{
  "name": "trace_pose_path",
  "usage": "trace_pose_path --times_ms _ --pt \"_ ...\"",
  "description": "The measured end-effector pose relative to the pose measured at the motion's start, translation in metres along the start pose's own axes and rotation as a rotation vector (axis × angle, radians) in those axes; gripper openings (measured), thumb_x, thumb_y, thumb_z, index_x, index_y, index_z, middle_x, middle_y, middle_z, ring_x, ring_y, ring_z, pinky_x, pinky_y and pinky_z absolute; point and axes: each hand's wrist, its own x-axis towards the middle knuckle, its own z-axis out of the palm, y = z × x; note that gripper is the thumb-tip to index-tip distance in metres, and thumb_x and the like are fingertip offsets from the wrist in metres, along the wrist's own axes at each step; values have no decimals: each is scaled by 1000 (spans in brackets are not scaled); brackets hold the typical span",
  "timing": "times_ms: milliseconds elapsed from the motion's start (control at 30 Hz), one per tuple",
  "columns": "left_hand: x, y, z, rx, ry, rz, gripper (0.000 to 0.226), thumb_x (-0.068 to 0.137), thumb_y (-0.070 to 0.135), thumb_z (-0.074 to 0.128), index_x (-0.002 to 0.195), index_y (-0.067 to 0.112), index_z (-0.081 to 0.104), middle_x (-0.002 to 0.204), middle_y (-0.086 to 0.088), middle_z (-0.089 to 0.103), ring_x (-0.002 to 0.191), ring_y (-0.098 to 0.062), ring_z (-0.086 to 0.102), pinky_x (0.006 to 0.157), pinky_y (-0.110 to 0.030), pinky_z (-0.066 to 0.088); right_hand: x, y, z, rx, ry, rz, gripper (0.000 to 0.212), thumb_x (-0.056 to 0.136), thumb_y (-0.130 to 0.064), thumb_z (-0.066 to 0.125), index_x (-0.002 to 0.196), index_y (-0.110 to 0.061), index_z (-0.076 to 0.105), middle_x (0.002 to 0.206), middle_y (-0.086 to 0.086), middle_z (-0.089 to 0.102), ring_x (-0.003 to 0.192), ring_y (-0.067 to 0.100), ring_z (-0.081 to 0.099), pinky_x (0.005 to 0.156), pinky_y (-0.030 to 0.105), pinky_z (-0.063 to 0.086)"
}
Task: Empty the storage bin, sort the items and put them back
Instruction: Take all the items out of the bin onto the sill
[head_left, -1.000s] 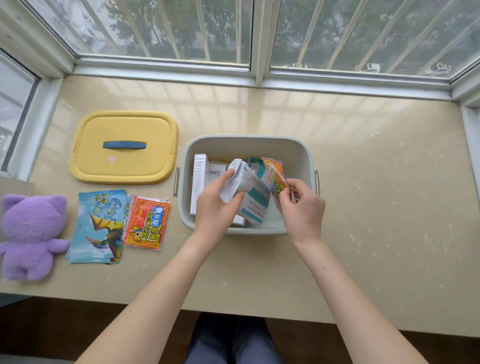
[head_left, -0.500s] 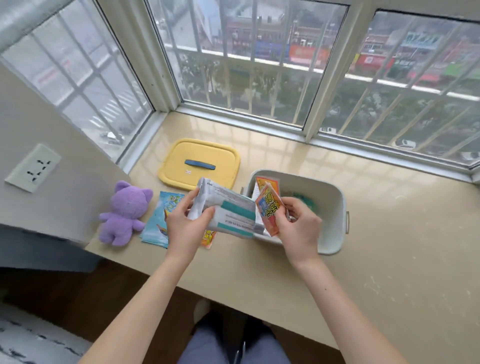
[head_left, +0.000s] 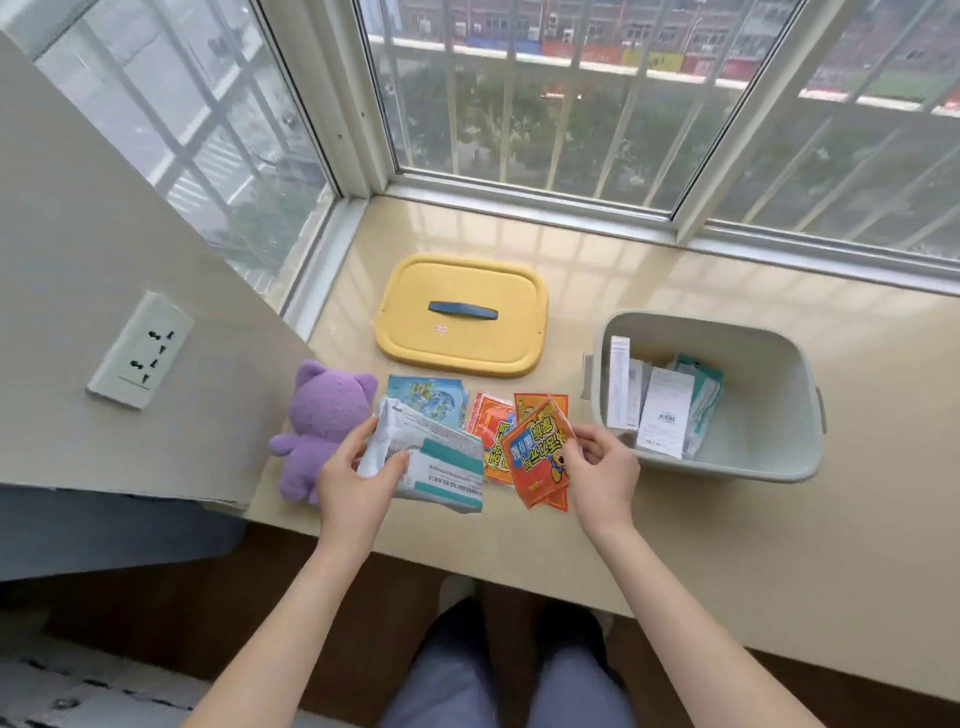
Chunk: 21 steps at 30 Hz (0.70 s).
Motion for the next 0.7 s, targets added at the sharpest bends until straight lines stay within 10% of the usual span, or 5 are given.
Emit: trace_pose_path --times_ms 367,533,700 --pt "89 -77 2 58 -54 -63 49 80 11 76 125 22 62 102 6 69 92 -4 65 64 -5 48 64 104 94 139 157 338 8 91 -2 62 87 -8 65 82 13 73 70 23 68 71 42 57" --pt "110 -98 11 58 -60 -67 49 79 15 77 126 21 62 106 2 70 97 -10 67 76 -21 54 85 134 98 -58 64 219 23 86 -7 58 104 -21 61 97 4 71 91 22 70 83 43 57" --pt "113 -104 18 64 -65 -66 51 79 12 77 127 18 62 105 2 70 97 -9 66 70 -9 51 89 135 89 -340 -51 58 45 84 1 59 124 -18 54 113 -4 65 101 12 60 90 31 50"
